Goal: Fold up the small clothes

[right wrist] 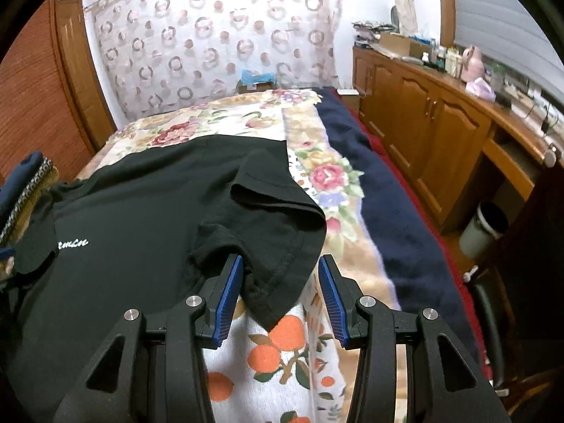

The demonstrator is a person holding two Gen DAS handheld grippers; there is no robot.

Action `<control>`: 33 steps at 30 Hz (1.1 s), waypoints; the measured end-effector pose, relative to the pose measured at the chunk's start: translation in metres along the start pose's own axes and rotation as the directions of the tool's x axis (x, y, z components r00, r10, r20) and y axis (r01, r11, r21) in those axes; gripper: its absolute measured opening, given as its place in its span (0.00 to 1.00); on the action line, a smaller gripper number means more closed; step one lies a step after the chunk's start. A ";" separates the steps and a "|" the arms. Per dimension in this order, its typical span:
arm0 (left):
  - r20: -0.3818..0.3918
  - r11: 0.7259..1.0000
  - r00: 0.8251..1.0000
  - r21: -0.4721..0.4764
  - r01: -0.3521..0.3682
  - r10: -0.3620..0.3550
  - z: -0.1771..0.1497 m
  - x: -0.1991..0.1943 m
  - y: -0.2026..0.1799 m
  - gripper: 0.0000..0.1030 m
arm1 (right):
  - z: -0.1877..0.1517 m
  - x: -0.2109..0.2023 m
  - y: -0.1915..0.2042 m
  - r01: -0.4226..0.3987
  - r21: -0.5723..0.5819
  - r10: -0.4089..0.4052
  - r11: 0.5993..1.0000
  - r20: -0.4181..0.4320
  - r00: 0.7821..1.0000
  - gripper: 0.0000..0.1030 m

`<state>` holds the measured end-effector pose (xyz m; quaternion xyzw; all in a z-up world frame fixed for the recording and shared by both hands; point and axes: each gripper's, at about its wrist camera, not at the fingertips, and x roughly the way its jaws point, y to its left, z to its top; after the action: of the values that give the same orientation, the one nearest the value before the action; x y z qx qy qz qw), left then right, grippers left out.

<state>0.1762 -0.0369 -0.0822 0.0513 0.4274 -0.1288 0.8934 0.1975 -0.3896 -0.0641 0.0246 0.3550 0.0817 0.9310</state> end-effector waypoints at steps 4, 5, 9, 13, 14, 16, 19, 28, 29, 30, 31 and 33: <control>-0.019 1.000 1.000 -0.009 -0.008 0.008 -0.003 0.007 0.002 1.00 | 0.007 -0.009 0.001 -0.040 0.009 0.040 0.999 0.046 0.998 0.45; -0.024 1.000 1.000 -0.011 -0.008 0.007 -0.003 0.009 0.002 1.00 | 0.011 -0.015 0.002 -0.043 0.002 0.042 0.999 0.066 0.997 0.45; -0.044 1.000 0.999 -0.002 -0.005 0.004 -0.006 0.015 -0.002 1.00 | 0.021 -0.026 0.002 -0.039 -0.004 0.039 0.999 0.105 0.994 0.45; -0.041 1.000 0.999 0.010 -0.014 0.015 -0.009 0.016 -0.005 1.00 | 0.024 -0.007 -0.003 -0.052 -0.010 0.053 0.999 0.065 0.996 0.45; -0.041 1.000 0.999 0.006 -0.013 0.014 -0.009 0.017 -0.005 1.00 | 0.022 0.002 -0.003 -0.057 -0.015 0.058 0.998 0.038 0.998 0.45; -0.039 1.000 0.999 0.002 -0.017 0.017 -0.009 0.017 -0.005 1.00 | 0.024 0.022 -0.008 -0.051 -0.022 0.050 0.998 -0.025 0.998 0.45; -0.039 1.000 0.999 -0.001 -0.016 0.016 -0.009 0.017 -0.005 1.00 | 0.022 0.041 -0.017 -0.016 0.024 0.018 1.000 -0.090 0.996 0.45; -0.039 1.000 0.999 0.000 -0.017 0.017 -0.009 0.018 -0.005 1.00 | 0.020 0.040 -0.039 -0.109 0.103 0.117 0.989 -0.083 0.990 0.45; -0.039 1.000 0.999 0.001 -0.018 0.018 -0.009 0.018 -0.005 1.00 | 0.020 0.040 -0.042 -0.122 0.111 0.131 0.986 -0.083 0.988 0.45; -0.039 1.000 0.999 0.001 -0.018 0.018 -0.009 0.018 -0.005 1.00 | 0.021 0.040 -0.044 -0.130 0.115 0.140 0.985 -0.082 0.987 0.45; -0.039 1.000 0.999 0.000 -0.018 0.018 -0.009 0.018 -0.005 1.00 | 0.020 0.039 -0.046 -0.138 0.112 0.147 0.984 -0.079 0.986 0.43; -0.039 1.000 0.999 0.000 -0.018 0.018 -0.009 0.018 -0.005 1.00 | 0.022 0.040 -0.048 -0.132 0.094 0.139 0.987 -0.074 0.987 0.43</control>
<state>0.1789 -0.0428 -0.1015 0.0576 0.4441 -0.1200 0.8860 0.2475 -0.4298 -0.0791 0.0869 0.3931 0.1300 0.9061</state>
